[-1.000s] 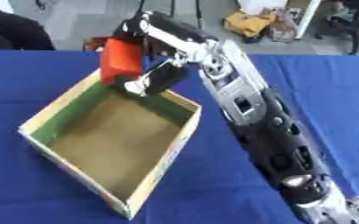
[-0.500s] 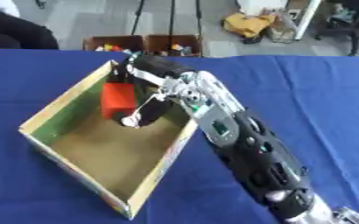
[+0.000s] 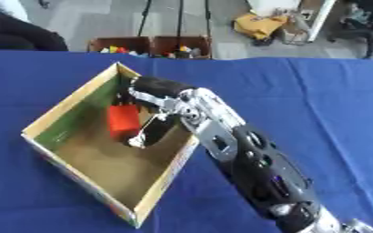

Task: Pick up objects on the table and place them in the box.

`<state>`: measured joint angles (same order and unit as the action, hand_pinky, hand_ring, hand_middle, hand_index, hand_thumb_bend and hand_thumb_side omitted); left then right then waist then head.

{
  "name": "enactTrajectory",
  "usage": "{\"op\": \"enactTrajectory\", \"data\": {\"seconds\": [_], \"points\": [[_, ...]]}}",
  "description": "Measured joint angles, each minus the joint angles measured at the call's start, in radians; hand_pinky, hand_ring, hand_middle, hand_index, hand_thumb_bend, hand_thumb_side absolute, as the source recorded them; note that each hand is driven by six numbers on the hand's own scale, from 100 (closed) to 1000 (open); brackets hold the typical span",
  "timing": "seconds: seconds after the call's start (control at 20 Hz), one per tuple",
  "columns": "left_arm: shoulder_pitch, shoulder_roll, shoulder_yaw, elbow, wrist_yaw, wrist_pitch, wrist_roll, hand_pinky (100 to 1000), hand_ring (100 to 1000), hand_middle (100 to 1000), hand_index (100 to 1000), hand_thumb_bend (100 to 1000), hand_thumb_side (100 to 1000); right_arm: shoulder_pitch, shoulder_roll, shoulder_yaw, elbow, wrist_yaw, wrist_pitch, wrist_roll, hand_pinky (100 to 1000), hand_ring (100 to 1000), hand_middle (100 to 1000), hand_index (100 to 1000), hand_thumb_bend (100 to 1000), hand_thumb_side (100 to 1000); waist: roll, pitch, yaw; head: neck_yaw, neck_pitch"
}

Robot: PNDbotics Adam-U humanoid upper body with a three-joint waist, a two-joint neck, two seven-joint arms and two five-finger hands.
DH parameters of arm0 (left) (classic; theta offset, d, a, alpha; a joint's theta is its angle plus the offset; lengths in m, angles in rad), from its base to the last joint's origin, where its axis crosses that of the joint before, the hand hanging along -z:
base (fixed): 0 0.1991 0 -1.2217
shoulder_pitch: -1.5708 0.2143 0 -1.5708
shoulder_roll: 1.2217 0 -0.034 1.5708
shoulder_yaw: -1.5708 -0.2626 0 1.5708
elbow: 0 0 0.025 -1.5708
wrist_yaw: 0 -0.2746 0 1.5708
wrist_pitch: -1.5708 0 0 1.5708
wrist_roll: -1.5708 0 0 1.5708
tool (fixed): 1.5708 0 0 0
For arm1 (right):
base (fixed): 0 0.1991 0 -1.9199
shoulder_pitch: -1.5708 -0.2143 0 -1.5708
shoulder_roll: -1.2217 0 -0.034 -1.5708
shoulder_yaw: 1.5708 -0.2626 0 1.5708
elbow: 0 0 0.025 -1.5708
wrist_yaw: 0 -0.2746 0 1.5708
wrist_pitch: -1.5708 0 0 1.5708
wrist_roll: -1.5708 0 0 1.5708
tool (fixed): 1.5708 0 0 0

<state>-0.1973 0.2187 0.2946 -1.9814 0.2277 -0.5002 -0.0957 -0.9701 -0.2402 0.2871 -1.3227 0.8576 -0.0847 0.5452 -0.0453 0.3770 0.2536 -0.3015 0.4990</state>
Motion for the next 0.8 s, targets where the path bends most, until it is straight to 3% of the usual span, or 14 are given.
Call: {"op": "enactTrajectory", "data": {"seconds": [0.1,0.2,0.25,0.4,0.45,0.55,0.8], "points": [[-0.001,0.0,0.0,0.0,0.0,0.001,-0.001,528,635,785,880,100,734,0.0,0.0,0.0,0.0,0.0,-0.009,0.004,503,671,664,673,416,274,0.0,0.0,0.0,0.0,0.0],[-0.002,0.0,0.0,0.0,0.0,0.002,-0.002,528,635,785,880,100,734,0.0,0.0,0.0,-0.001,0.0,-0.02,0.014,540,708,723,726,494,301,-0.001,0.0,0.0,0.0,0.0],[-0.002,0.0,0.0,0.0,0.0,0.003,-0.003,528,635,786,880,100,734,0.0,0.0,0.0,-0.002,0.0,-0.026,0.022,611,765,791,783,595,328,-0.001,0.0,0.0,0.0,0.0],[-0.003,0.0,0.0,0.0,0.0,0.004,-0.004,528,635,786,880,100,733,0.0,0.0,-0.006,-0.014,0.001,-0.04,0.054,682,824,868,855,681,369,-0.001,0.0,-0.001,0.0,0.0],[-0.003,0.0,0.0,0.0,0.0,0.004,-0.004,528,635,786,880,100,732,0.0,-0.001,-0.01,-0.019,0.001,-0.042,0.064,720,857,907,885,774,426,-0.001,0.0,-0.001,0.0,0.0],[-0.003,0.0,0.0,0.0,0.0,0.004,-0.005,527,635,785,880,100,732,-0.002,-0.002,-0.019,-0.032,0.001,-0.041,0.078,743,873,926,903,848,475,-0.001,0.0,-0.001,0.0,0.0],[-0.002,0.0,0.0,0.0,0.0,0.006,-0.006,527,634,785,880,100,730,-0.018,-0.022,-0.05,-0.093,-0.003,-0.017,0.064,740,867,917,895,840,534,-0.001,0.0,-0.003,0.0,0.0]]}}
